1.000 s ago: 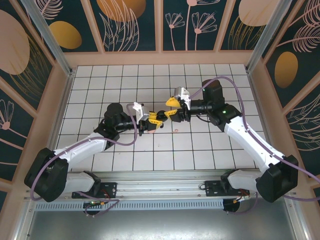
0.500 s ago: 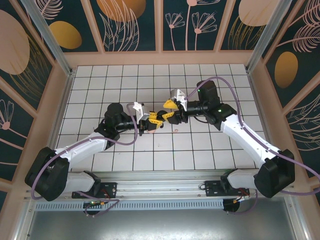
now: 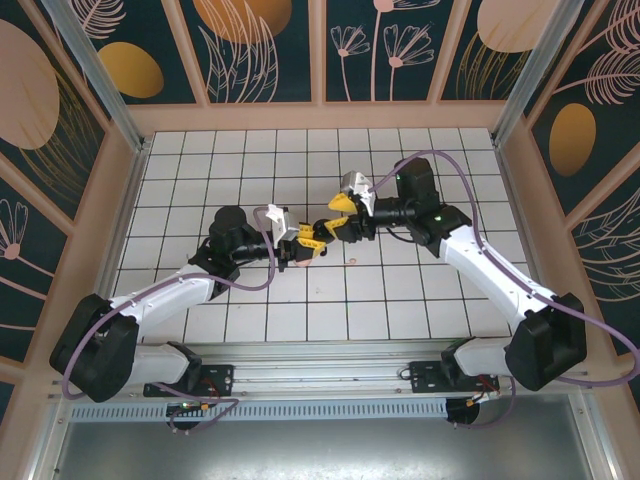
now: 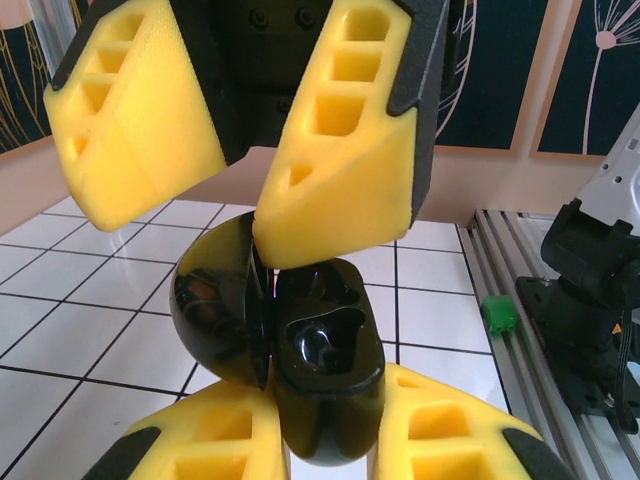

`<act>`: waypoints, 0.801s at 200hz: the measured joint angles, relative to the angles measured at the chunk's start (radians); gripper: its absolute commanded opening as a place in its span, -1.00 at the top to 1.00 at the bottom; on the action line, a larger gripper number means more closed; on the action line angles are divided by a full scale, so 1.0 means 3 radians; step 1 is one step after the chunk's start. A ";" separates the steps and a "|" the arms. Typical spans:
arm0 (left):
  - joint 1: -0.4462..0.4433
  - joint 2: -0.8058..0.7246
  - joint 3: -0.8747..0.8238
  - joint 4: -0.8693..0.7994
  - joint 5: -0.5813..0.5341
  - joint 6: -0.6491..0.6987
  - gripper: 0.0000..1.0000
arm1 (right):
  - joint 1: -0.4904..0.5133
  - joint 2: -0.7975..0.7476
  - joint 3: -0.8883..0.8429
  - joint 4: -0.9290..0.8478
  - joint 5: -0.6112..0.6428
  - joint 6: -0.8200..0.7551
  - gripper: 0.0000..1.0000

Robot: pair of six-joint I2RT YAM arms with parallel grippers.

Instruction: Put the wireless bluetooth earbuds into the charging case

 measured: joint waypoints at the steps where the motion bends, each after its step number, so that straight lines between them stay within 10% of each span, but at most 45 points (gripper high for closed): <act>1: 0.0000 0.0000 0.0000 0.0000 -0.0001 0.0000 0.65 | -0.0001 0.0001 0.0000 0.0000 0.0000 0.0005 -0.02; 87: 0.0000 0.0062 -0.0154 0.0367 -0.0141 -0.0094 0.68 | -0.0071 0.0025 0.0117 -0.0003 -0.0041 0.0436 -0.01; 160: 0.0155 0.0459 -0.0638 0.0996 -0.0418 -0.0409 0.68 | -0.0117 0.0025 0.0258 -0.0566 0.0795 0.1526 0.00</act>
